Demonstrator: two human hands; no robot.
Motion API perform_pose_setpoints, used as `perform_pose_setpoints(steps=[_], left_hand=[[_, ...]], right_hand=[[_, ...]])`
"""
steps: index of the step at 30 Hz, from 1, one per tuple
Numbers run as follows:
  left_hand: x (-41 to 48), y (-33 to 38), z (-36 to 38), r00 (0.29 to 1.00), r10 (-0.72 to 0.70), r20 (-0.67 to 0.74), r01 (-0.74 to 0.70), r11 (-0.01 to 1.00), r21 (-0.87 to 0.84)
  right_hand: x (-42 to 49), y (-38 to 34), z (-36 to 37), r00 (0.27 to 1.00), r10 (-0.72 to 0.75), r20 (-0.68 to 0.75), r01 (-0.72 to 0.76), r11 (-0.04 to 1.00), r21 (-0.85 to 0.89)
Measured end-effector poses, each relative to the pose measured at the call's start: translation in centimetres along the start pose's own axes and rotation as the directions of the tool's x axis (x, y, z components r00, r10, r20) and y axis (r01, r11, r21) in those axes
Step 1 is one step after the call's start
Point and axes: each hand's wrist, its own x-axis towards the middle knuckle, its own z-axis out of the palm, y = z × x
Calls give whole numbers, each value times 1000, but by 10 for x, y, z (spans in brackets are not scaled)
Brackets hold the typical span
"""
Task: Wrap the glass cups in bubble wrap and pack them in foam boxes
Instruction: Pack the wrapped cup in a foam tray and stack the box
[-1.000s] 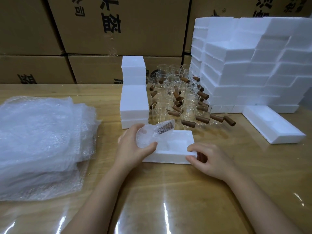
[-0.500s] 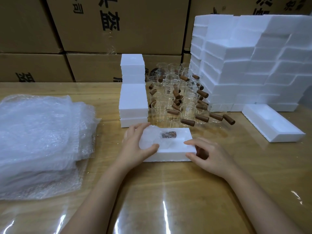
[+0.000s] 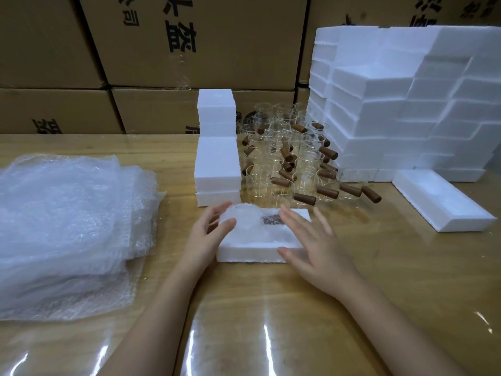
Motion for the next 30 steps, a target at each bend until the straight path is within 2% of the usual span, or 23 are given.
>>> perform_pose_setpoints(steps=[6, 12, 18, 21, 24, 27, 30], left_hand=[[-1, 2, 4, 998, 58, 18, -59, 998, 11], [-1, 1, 6, 995, 99, -10, -98, 991, 88], [-2, -2, 7, 996, 94, -14, -92, 992, 88], [-3, -2, 6, 990, 126, -59, -121, 989, 87], [-6, -3, 5, 989, 138, -55, -130, 984, 125], [-6, -3, 5, 994, 106, -38, -98, 981, 170], [-6, -1, 7, 995, 101, -26, -94, 979, 183]], right_hand=[[0, -4, 2, 999, -34, 7, 34, 999, -18], [2, 2, 4, 990, -59, 126, 75, 989, -124], [1, 2, 6, 997, -73, 25, 74, 996, -45], [0, 3, 8, 999, -8, -42, 6, 999, -39], [-1, 5, 9, 998, 41, -44, -43, 997, -56], [-1, 6, 9, 998, 31, -50, -33, 998, -44], [0, 4, 9, 992, -31, -124, 23, 998, -61]])
